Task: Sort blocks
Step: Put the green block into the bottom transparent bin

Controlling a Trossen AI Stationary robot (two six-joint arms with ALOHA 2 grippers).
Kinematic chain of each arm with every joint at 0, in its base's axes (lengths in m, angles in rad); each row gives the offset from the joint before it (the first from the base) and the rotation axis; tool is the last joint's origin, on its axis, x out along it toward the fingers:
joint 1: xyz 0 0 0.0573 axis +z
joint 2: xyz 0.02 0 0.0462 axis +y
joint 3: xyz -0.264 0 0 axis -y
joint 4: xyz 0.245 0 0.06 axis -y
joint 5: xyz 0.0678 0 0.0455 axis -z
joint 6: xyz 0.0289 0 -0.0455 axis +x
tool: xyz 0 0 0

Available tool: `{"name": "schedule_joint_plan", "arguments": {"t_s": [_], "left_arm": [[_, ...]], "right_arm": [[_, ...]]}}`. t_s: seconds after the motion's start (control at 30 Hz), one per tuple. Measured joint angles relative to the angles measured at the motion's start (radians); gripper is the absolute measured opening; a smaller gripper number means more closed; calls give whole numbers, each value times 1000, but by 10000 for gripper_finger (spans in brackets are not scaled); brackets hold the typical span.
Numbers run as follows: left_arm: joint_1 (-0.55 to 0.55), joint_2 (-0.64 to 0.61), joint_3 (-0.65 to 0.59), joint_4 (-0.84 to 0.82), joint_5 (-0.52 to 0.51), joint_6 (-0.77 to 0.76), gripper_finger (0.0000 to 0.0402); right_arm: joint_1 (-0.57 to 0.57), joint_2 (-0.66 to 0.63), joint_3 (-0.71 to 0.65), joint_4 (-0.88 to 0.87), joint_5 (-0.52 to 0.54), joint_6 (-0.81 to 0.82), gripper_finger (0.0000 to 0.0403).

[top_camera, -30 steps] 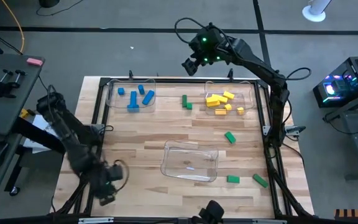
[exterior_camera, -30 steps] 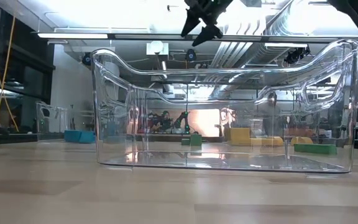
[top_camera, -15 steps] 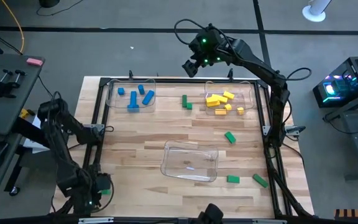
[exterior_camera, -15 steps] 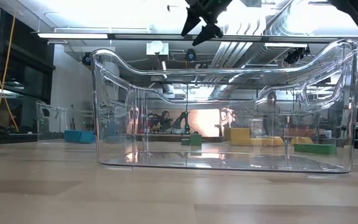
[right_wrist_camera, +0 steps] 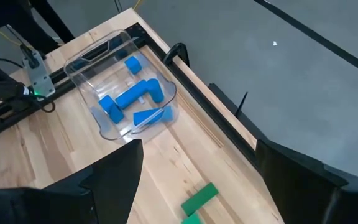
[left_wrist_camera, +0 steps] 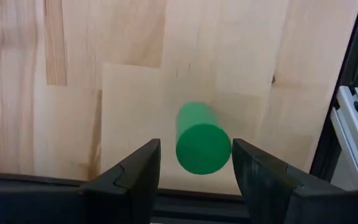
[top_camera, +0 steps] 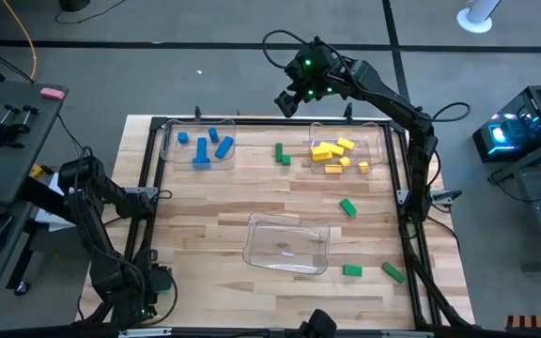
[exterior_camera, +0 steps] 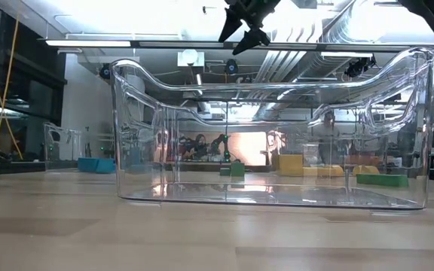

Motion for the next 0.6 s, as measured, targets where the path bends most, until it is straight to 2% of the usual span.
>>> {"name": "schedule_joint_plan", "arguments": {"t_s": [0.2, 0.4, 0.6], "left_arm": [[0, 0, -1, 5, 0, 0, 186], [2, 0, -53, 113, 1, 1, 186], [21, 0, -88, 131, 5, -19, 186]], "right_arm": [[0, 0, 0, 0, 2, 5, 310], [0, 0, 0, 0, 2, 4, 310], [0, 0, 0, 0, 2, 3, 310]]}}
